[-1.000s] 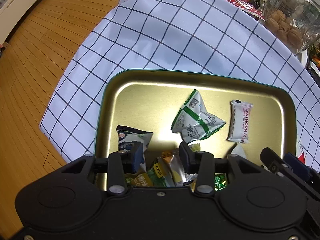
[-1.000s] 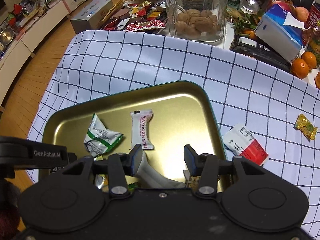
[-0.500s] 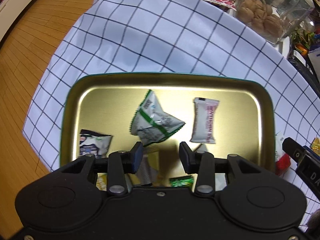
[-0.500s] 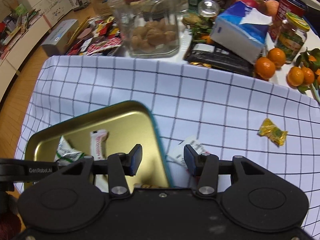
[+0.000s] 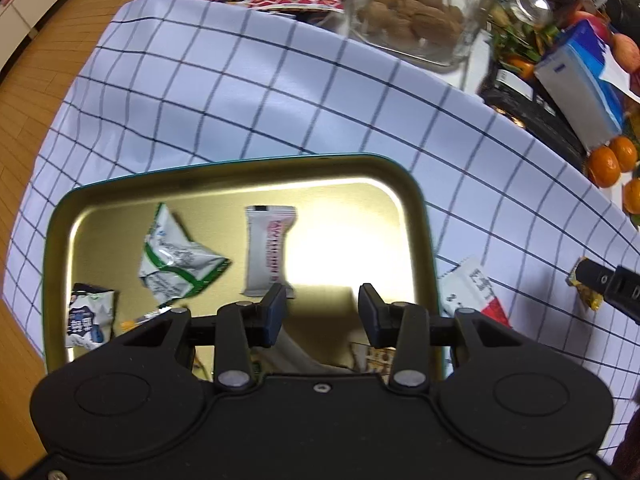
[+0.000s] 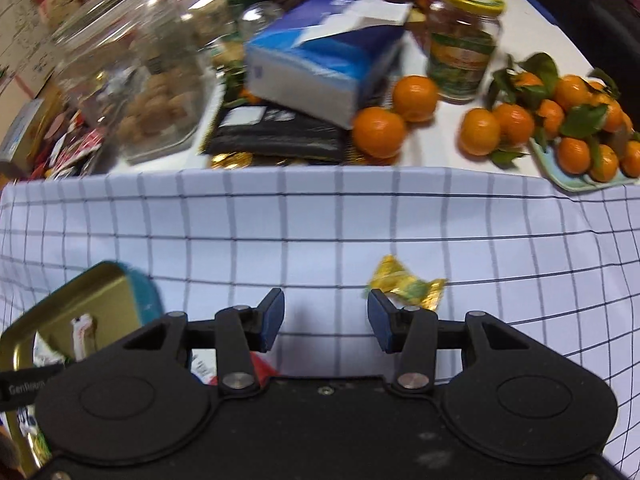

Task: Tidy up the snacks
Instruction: 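Move the left gripper to the red-white packet while the right gripper approaches the gold candy, then close the left gripper on the red-white packet and lift it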

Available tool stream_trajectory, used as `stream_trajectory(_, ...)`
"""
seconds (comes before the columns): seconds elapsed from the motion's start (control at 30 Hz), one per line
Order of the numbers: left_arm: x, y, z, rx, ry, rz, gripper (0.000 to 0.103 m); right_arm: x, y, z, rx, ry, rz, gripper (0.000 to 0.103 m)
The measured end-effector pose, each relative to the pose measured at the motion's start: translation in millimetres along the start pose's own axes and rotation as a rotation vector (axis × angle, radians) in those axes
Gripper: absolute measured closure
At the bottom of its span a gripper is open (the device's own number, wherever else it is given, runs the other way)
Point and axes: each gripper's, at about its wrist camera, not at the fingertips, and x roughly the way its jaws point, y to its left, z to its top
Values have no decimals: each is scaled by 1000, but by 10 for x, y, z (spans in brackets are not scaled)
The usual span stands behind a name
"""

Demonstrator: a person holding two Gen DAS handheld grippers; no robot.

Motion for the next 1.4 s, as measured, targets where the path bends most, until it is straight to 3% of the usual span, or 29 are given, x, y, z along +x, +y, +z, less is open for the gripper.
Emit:
stream_trajectory(0.17, 11, -190, 0, 29, -18, -24, 53, 130, -360, 91, 118, 31, -24, 54)
stream_trajectory(0.3, 41, -300, 8, 38, -13, -53, 56, 227, -514, 119, 208, 74, 12, 54)
stream_trajectory(0.4, 23, -351, 16, 48, -31, -29, 56, 257, -522, 119, 211, 67, -2, 54)
stream_trajectory(0.53, -8, -338, 50, 22, -29, -66, 55, 273, -546, 127, 206, 44, -16, 54)
stream_trajectory(0.67, -49, -388, 59, 29, -40, -61, 55, 401, -580, 106, 218, 106, -24, 54)
stream_trajectory(0.97, -101, -557, -5, 58, 10, -188, 55, 372, -478, -28, 131, 203, -27, 86)
stream_trajectory(1.13, -60, -702, -37, 55, 33, -222, 55, 346, -513, -96, 121, 232, -17, 86)
stream_trajectory(1.4, 95, -937, -98, 43, 48, -177, 55, 282, -685, -151, 123, 262, 6, 85)
